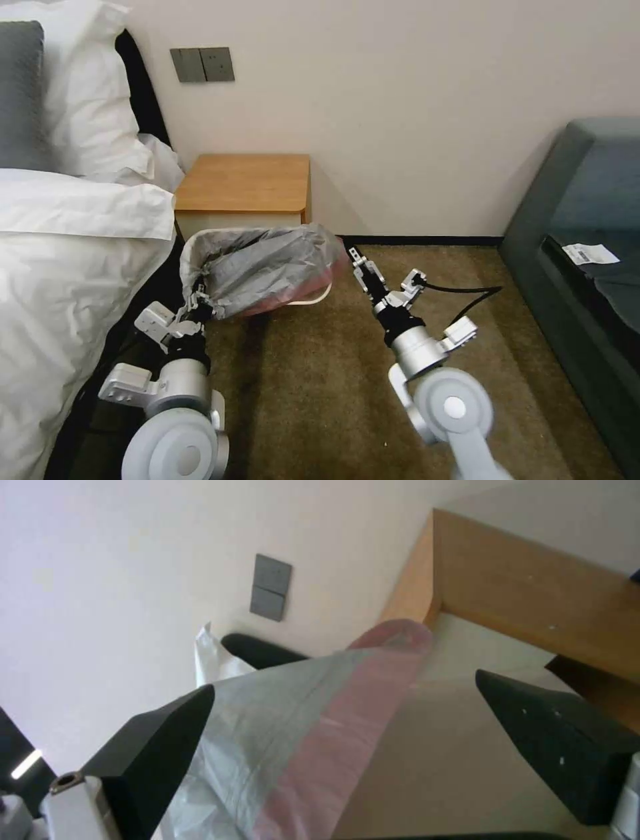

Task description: Pick up the garbage bag from the table and place it over the trash can.

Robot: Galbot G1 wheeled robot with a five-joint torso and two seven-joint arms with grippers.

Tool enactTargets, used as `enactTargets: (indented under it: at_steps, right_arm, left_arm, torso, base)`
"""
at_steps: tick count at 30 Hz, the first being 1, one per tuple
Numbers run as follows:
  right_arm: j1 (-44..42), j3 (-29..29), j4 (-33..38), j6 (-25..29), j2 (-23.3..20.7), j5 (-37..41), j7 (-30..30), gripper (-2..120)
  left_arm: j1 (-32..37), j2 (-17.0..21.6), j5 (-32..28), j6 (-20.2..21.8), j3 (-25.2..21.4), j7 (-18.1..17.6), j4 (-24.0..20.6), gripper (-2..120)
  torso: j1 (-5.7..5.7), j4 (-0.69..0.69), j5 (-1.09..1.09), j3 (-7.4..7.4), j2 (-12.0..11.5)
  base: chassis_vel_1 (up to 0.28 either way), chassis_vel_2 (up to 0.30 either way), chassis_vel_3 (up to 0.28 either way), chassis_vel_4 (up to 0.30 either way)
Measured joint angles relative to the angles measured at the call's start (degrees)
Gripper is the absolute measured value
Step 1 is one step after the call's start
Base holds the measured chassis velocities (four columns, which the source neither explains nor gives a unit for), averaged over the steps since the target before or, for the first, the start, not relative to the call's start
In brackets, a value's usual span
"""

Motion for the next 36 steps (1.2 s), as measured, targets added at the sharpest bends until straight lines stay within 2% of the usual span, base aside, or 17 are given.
enactTargets:
  at_steps: [9,12,13,15,16,19,21,23,24,27,28,31,32,35,36]
  right_arm:
    - [-0.17,-0.68,-0.62,0.2,0.93,-1.11,-1.21,97]
    - [-0.21,-0.95,-0.06,0.33,0.86,-1.49,-1.38,84]
    - [-0.21,-0.95,-0.06,0.33,0.86,-1.49,-1.38,84]
    - [-0.6,-1.39,0.39,0.46,0.81,-1.87,-1.56,72]
    - [-0.6,-1.39,0.39,0.46,0.81,-1.87,-1.56,72]
    - [-1.08,-1.77,0.86,0.64,0.76,-2.3,-1.88,57]
    - [-1.2,-1.93,0.96,0.68,0.74,-2.51,-1.98,54]
    - [-1.35,-2.36,1.12,0.86,0.71,-3.31,-2.2,42]
    - [-1.35,-2.36,1.12,0.86,0.71,-3.31,-2.2,42]
    - [-1.34,-2.43,1.4,1.02,0.69,-4.02,-2.29,28]
    - [-1.34,-2.43,1.4,1.02,0.69,-4.02,-2.29,28]
    - [-1.32,-2.19,1.46,1.16,0.67,-4.42,-2.33,14]
    - [-1.32,-2.19,1.46,1.16,0.67,-4.42,-2.33,14]
    - [-1.56,-2.01,1.77,1.26,0.66,-4.64,-2.43,0]
    - [-1.56,-2.01,1.77,1.26,0.66,-4.64,-2.43,0]
  left_arm:
    - [0.88,-0.19,0.37,-0.37,0.01,0.09,-0.16,9]
    - [0.79,-0.23,0.55,-0.55,0.13,0.14,0.43,9]
    - [0.79,-0.23,0.55,-0.55,0.13,0.14,0.43,9]
    - [0.63,-0.23,0.64,-0.56,0.28,0.14,0.67,9]
    - [0.63,-0.23,0.64,-0.56,0.28,0.14,0.67,9]
    - [0.64,-0.23,0.88,-0.56,0.42,0.15,0.75,9]
    - [0.64,-0.23,0.93,-0.56,0.44,0.16,0.77,9]
    - [0.61,-0.23,1.04,-0.56,0.49,0.17,0.83,9]
    - [0.61,-0.23,1.04,-0.56,0.49,0.17,0.83,9]
    - [0.59,-0.23,1.2,-0.56,0.53,0.19,0.86,9]
    - [0.59,-0.23,1.2,-0.56,0.53,0.19,0.86,9]
    - [0.66,-0.24,1.26,-0.59,0.48,0.2,1.03,9]
    - [0.66,-0.24,1.26,-0.59,0.48,0.2,1.03,9]
    - [0.74,-0.24,1.27,-0.61,0.51,0.2,1.04,9]
    - [0.74,-0.24,1.27,-0.61,0.51,0.2,1.04,9]
  torso:
    - [0.0,-0.01,0.01,0.0,0.0]
    - [0.0,0.0,0.01,0.0,0.0]
    - [0.0,0.0,0.01,0.0,0.0]
    - [0.0,-0.01,0.01,0.0,0.0]
    - [0.0,-0.01,0.01,0.0,0.0]
    - [0.0,-0.01,0.01,0.0,0.0]
    - [0.0,-0.01,0.01,0.0,0.0]
    - [0.0,-0.01,0.02,0.0,0.0]
    - [0.0,-0.01,0.02,0.0,0.0]
    - [0.0,-0.01,0.02,0.0,0.0]
    - [0.0,-0.01,0.02,0.0,0.0]
    - [0.0,-0.01,0.02,0.0,0.0]
    - [0.0,-0.01,0.02,0.0,0.0]
    - [0.0,-0.01,0.02,0.0,0.0]
    - [0.0,-0.01,0.02,0.0,0.0]
  base:
    - [0.0,0.0,0.0,0.0]
    - [0.0,0.0,0.0,0.0]
    - [0.0,0.0,0.0,0.0]
    - [0.0,0.0,0.0,0.0]
    - [0.0,0.0,0.0,0.0]
    - [0.0,0.0,0.0,0.0]
    - [0.0,0.0,0.0,0.0]
    - [0.0,0.0,0.0,0.0]
    - [0.0,0.0,0.0,0.0]
    - [0.0,0.0,0.0,0.0]
    - [0.0,0.0,0.0,0.0]
    - [0.0,0.0,0.0,0.0]
    - [0.0,0.0,0.0,0.0]
    - [0.0,0.0,0.0,0.0]
    - [0.0,0.0,0.0,0.0]
